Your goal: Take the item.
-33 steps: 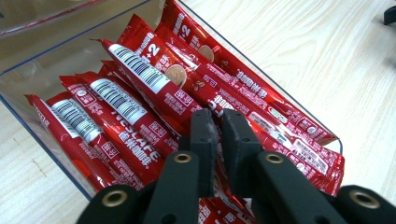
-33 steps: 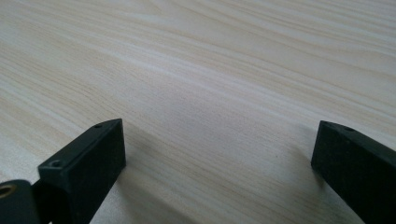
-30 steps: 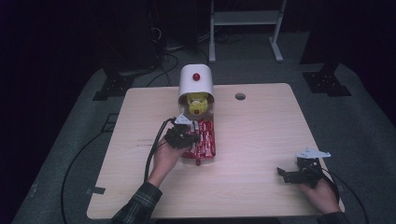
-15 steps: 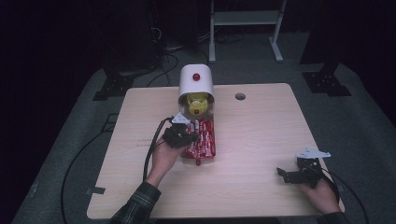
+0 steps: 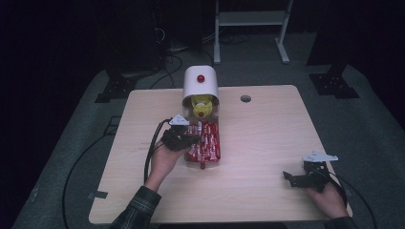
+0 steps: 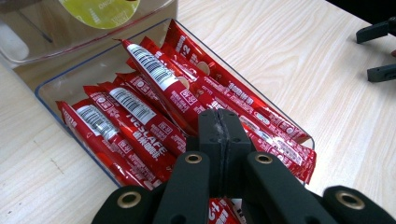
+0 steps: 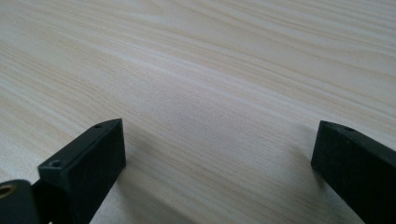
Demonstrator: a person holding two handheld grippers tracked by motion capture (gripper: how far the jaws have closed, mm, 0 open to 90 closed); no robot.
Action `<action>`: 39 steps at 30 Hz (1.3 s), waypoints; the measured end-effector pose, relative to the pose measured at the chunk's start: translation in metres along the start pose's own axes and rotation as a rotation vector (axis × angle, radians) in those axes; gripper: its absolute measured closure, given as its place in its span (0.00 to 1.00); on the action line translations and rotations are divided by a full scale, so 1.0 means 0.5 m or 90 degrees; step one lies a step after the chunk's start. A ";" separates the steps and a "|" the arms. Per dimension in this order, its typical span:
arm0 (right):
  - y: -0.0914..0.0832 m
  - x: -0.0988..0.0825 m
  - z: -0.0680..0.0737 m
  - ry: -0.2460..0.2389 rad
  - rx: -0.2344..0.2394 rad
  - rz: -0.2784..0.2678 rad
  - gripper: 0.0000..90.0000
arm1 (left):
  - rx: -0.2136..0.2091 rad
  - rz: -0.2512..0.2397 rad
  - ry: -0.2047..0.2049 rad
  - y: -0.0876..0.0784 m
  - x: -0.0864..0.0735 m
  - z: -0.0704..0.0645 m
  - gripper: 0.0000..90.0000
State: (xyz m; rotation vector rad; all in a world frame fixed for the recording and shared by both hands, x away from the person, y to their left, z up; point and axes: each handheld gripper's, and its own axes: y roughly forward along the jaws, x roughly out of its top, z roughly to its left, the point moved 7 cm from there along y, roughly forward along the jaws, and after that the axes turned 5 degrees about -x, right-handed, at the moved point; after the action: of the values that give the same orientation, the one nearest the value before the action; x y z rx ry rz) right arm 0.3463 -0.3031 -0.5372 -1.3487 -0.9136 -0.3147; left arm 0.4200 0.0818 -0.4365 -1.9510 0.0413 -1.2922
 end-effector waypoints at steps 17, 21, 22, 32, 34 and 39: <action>0.000 0.000 0.000 0.000 0.000 0.000 0.02 | -0.002 -0.016 -0.004 -0.045 -0.008 0.008 1.00; 0.000 0.000 0.000 0.000 0.000 0.000 0.02 | -0.006 -0.024 -0.012 -0.056 -0.009 0.011 1.00; 0.000 0.000 0.000 0.000 0.000 0.000 0.02 | -0.003 -0.025 -0.013 -0.062 -0.011 0.013 1.00; 0.000 0.000 0.000 0.000 0.000 0.000 0.02 | 0.007 -0.032 -0.020 -0.084 -0.018 0.027 1.00; 0.000 0.000 0.000 0.000 0.000 0.000 0.02 | 0.010 -0.033 -0.024 -0.089 -0.019 0.030 1.00; 0.000 0.000 0.000 0.000 0.000 0.000 0.02 | 0.017 -0.035 -0.030 -0.099 -0.025 0.042 1.00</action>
State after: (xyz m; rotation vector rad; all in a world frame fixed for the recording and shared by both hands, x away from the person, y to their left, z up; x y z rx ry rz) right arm 0.3462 -0.3031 -0.5372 -1.3486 -0.9136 -0.3144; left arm 0.4125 0.1339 -0.4191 -1.9708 -0.0527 -1.2744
